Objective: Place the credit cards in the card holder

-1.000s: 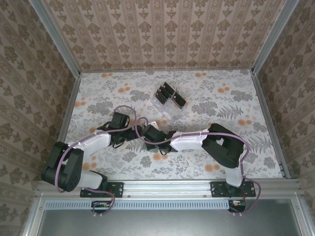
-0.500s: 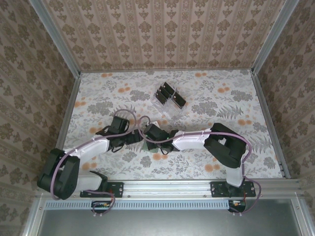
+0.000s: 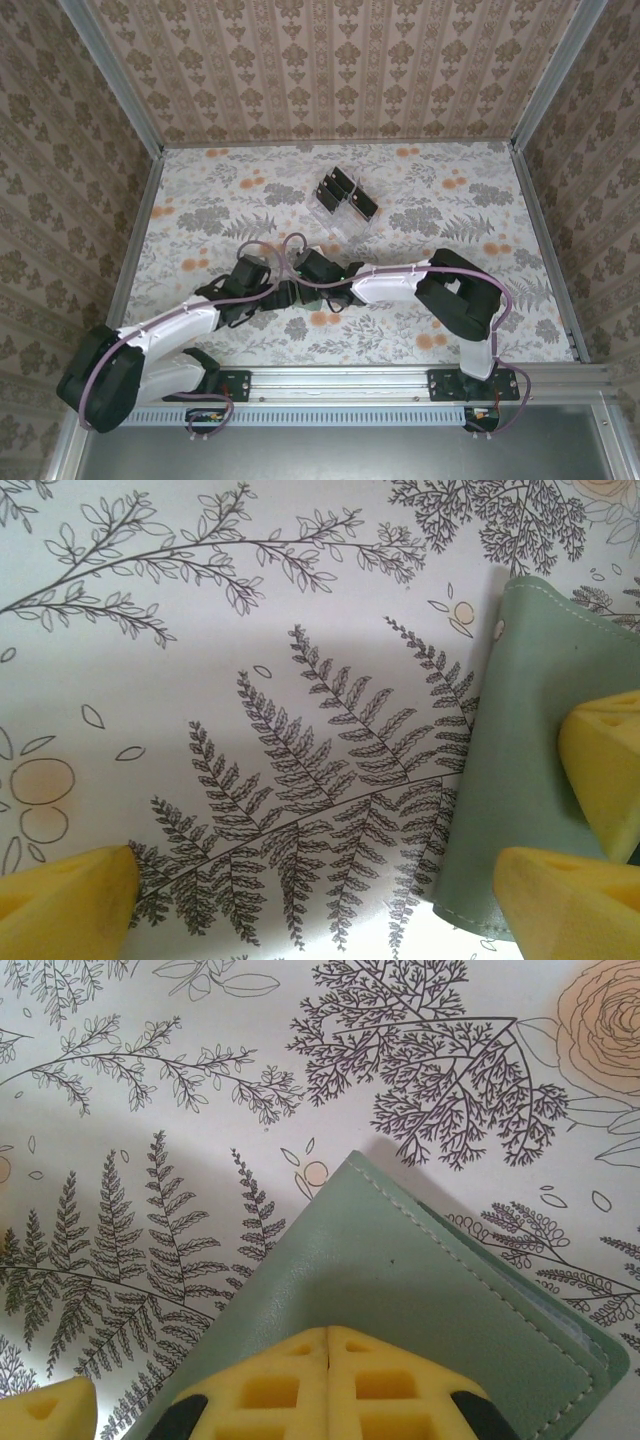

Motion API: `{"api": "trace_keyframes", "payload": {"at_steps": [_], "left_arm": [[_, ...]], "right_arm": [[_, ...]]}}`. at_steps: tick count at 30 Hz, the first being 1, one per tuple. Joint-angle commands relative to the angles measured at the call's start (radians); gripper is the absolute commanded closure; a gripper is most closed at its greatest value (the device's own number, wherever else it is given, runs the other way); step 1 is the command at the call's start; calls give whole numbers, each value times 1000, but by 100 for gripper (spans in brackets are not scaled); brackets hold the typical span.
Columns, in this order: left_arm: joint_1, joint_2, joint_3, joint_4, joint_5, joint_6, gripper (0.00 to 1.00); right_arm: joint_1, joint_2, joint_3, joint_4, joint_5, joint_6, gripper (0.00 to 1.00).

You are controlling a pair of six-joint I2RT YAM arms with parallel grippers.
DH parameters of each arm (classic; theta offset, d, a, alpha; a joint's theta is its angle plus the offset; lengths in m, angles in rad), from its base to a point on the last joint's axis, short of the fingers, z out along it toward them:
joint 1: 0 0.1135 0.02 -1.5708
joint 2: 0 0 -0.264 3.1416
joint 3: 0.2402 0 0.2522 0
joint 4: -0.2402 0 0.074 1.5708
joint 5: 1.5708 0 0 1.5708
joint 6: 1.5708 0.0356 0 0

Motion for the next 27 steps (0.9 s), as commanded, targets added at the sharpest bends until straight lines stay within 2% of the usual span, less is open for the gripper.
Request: {"api": "trace_keyframes", "payload": {"at_steps": [1,14,27], "left_arm": [[-37,37,-34,-35,42,-73,0],[-102,135,-62,54,6,-110,0],[-115,181,-73,95,2,-113,0]], "right_arm": [[21,113,-108,-374,-183,7,100],[6,39,-77,-386,-211,14,100],[0,-64,-47,-412,-194,27,100]]}}
